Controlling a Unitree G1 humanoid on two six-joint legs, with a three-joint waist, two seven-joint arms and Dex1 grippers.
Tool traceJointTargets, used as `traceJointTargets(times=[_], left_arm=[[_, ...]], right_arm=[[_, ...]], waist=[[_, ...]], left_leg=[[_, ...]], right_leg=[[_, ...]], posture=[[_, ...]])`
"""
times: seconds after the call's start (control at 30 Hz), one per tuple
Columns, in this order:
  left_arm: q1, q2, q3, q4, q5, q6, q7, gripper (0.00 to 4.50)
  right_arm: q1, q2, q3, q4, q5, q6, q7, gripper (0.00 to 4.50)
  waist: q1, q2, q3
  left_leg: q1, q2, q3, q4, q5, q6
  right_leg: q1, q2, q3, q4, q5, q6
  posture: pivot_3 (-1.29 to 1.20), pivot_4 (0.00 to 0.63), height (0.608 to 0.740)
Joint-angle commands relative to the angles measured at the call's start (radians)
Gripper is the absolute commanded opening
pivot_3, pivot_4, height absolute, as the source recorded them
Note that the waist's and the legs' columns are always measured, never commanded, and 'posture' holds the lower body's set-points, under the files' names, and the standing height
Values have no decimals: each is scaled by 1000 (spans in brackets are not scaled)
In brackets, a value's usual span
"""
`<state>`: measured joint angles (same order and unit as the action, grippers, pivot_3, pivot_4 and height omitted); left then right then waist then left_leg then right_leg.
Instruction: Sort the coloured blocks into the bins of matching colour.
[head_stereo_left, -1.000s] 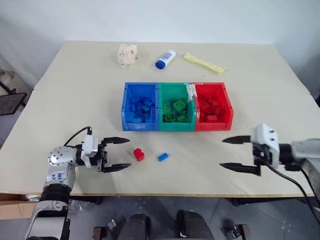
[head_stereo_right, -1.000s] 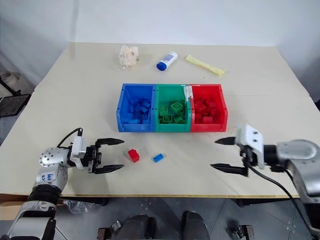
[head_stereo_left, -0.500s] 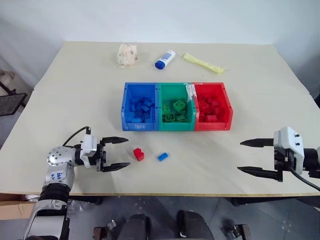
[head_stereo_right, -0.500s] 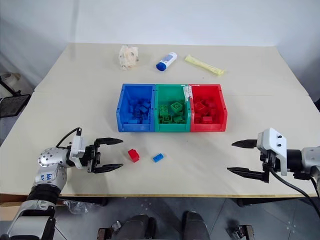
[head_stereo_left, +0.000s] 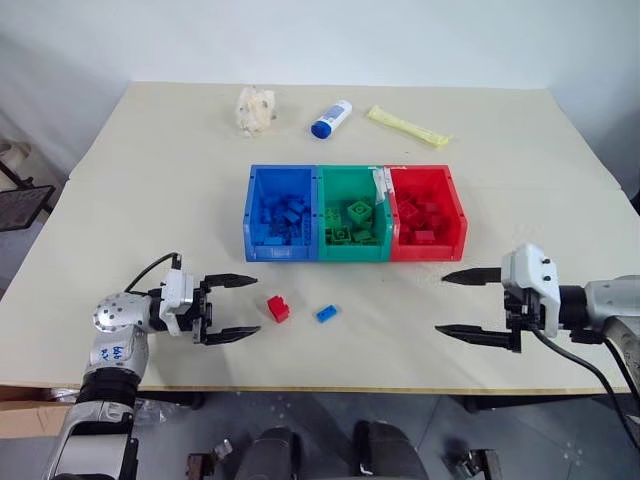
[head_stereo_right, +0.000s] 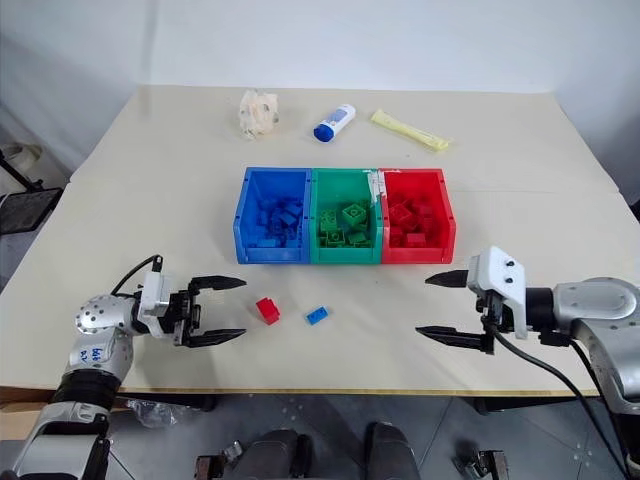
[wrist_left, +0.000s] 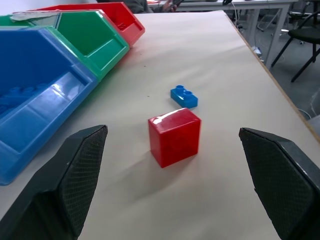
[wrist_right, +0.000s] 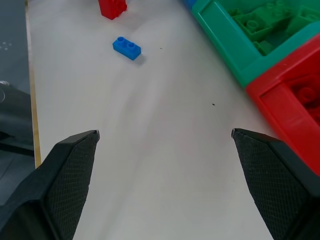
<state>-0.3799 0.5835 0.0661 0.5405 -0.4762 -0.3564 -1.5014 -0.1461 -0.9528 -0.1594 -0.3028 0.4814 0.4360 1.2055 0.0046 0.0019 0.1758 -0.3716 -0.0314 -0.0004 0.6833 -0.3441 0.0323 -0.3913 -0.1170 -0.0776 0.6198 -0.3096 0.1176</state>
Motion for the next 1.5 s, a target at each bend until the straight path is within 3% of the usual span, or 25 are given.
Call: traceJointTargets(times=[0.03,0.3,0.57,1.03,1.43,1.5], left_arm=[[37,50,-1,-144,-6,48,-32,4500],[101,95,-65,-633,37,351,228,4500],[86,107,-196,-903,168,606,437,4500],[29,-44,-396,-1011,368,917,729,4500],[-44,-40,-511,-1022,458,1112,776,4500],[-49,-27,-524,-1019,465,1104,766,4072]], right_arm=[[-12,9,-4,-28,23,2,-12,4449],[4,17,-33,43,60,-72,75,4449],[-2,13,-37,156,72,-131,151,4449],[5,14,-60,168,112,-139,173,4449],[5,1,-75,174,88,-134,149,4449],[9,1,-79,169,87,-135,143,4500]], waist=[[-1,0,0],[8,0,0],[14,0,0],[24,-1,0],[23,-1,0],[23,-1,0]], left_leg=[[0,0,0,0,0,0],[0,0,-2,0,0,0],[0,0,-1,0,0,0],[0,0,-1,0,0,0],[0,0,-1,0,0,0],[0,0,-1,0,0,0]], right_leg=[[0,0,0,0,0,0],[1,-1,1,-1,0,0],[2,0,1,-2,0,0],[2,1,1,-2,0,0],[2,1,1,-2,0,0],[2,1,1,-2,0,0]], posture=[[0,150,740],[0,150,740],[0,150,740],[0,150,740],[0,150,740],[0,150,740]])
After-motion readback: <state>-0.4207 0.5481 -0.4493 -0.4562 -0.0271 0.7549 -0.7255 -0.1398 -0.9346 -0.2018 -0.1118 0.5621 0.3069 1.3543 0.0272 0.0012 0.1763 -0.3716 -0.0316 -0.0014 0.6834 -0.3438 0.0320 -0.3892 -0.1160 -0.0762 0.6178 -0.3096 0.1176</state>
